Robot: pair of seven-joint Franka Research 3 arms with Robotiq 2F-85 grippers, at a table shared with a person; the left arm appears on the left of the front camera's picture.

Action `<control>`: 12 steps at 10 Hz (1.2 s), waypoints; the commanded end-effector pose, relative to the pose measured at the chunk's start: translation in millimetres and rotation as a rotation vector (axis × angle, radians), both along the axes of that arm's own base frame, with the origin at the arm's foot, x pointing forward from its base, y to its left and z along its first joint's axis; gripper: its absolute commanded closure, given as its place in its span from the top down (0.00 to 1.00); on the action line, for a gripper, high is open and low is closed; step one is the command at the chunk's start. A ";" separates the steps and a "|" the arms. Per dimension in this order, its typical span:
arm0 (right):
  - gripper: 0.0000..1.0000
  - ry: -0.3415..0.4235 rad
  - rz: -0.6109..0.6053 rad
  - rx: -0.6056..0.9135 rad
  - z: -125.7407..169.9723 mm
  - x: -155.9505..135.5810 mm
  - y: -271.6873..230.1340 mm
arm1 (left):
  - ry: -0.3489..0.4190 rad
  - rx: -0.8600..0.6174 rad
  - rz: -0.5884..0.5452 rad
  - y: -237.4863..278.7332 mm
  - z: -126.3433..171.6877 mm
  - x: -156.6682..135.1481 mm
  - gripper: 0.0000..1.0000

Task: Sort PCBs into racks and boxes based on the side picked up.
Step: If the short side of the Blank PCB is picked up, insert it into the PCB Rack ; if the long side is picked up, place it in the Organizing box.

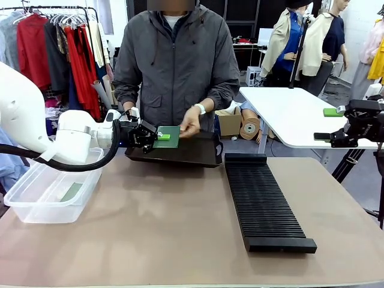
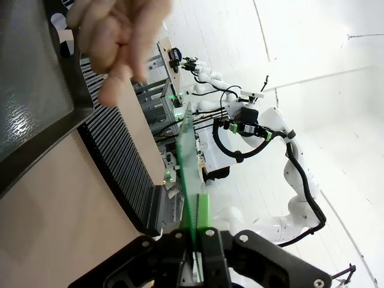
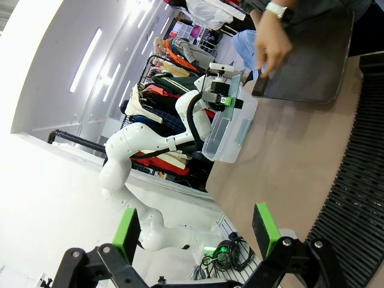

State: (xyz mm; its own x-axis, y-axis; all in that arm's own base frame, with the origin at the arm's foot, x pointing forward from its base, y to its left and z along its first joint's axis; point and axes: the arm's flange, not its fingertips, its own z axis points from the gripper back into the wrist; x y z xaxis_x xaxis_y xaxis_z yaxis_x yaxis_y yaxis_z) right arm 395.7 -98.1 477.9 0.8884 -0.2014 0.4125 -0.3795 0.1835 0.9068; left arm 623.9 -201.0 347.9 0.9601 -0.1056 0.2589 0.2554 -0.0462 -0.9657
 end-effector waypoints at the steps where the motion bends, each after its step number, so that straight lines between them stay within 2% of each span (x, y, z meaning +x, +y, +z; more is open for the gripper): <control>1: 1.00 -0.010 0.005 0.004 1.7 -0.9 -0.1 | -0.002 0.001 0.001 0.1 1.3 -0.6 0.00; 12: 1.00 -0.010 0.005 0.004 1.7 -0.9 -0.1 | -0.002 0.001 0.001 0.1 1.3 -0.6 0.00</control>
State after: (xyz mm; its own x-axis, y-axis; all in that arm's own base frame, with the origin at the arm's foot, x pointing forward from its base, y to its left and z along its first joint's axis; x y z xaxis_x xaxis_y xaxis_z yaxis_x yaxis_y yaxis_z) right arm 395.7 -98.1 477.9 0.8884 -0.2014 0.4125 -0.3795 0.1835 0.9068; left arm 623.9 -201.0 347.9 0.9601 -0.1055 0.2589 0.2553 -0.0462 -0.9658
